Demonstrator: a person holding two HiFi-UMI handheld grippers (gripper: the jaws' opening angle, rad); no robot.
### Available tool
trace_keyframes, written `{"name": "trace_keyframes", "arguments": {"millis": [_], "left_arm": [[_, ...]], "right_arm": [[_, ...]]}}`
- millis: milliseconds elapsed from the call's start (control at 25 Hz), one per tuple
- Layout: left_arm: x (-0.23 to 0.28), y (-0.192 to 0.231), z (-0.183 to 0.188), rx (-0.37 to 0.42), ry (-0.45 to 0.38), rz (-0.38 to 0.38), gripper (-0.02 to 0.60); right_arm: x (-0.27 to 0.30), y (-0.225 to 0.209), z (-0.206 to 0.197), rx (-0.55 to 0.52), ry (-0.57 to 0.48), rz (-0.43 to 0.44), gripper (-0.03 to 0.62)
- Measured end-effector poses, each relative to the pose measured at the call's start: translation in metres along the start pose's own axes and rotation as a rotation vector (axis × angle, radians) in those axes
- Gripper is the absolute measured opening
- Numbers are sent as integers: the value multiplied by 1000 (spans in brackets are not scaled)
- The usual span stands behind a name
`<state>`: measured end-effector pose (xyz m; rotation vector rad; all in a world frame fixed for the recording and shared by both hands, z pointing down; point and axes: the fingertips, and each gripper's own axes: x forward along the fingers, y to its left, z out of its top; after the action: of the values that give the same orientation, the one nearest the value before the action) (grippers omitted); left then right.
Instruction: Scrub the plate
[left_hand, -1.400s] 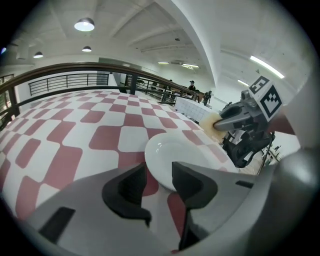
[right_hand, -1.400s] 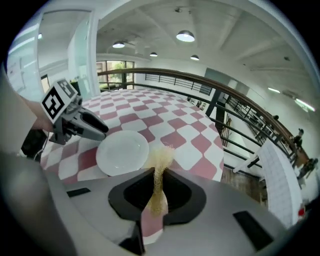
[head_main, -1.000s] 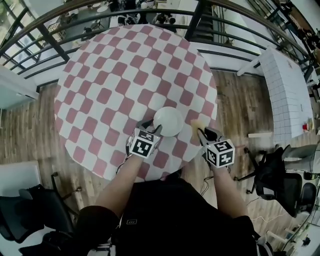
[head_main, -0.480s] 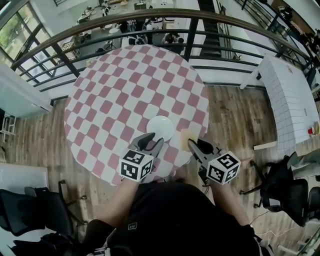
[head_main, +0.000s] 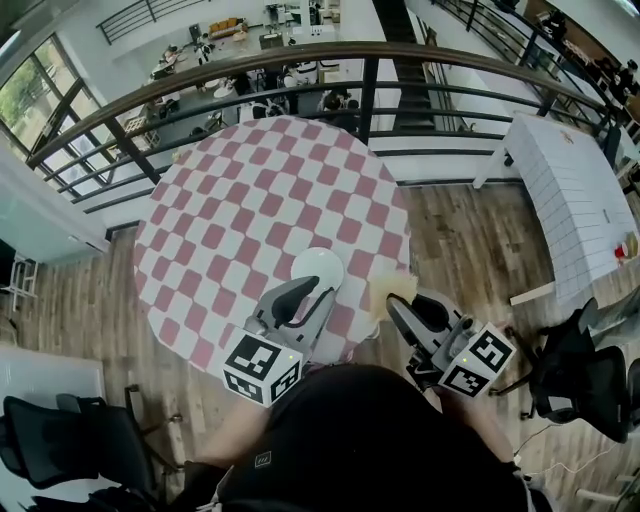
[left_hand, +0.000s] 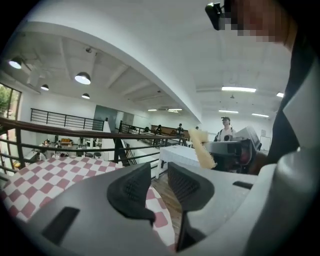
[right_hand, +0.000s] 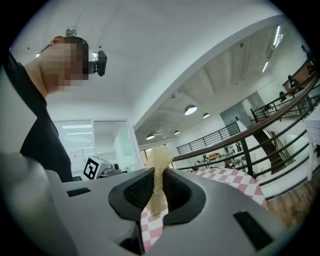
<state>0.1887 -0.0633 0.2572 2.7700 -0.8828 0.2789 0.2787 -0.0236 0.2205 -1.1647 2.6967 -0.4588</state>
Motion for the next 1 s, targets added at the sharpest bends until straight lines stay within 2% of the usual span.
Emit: {"name": "trace_keyframes", "arguments": {"millis": [160,320,1000], "left_arm": [[-12,-12,27,64,-62,2,103],[-18,-20,34,62,-84,-21,95],[-25,-5,33,50,-82,5,40]], "right_arm": [[-2,22,20,-70,-50,21,52],[0,35,27,-116,-65,28,52],[16,29,14,-109,-17,0,51]]}}
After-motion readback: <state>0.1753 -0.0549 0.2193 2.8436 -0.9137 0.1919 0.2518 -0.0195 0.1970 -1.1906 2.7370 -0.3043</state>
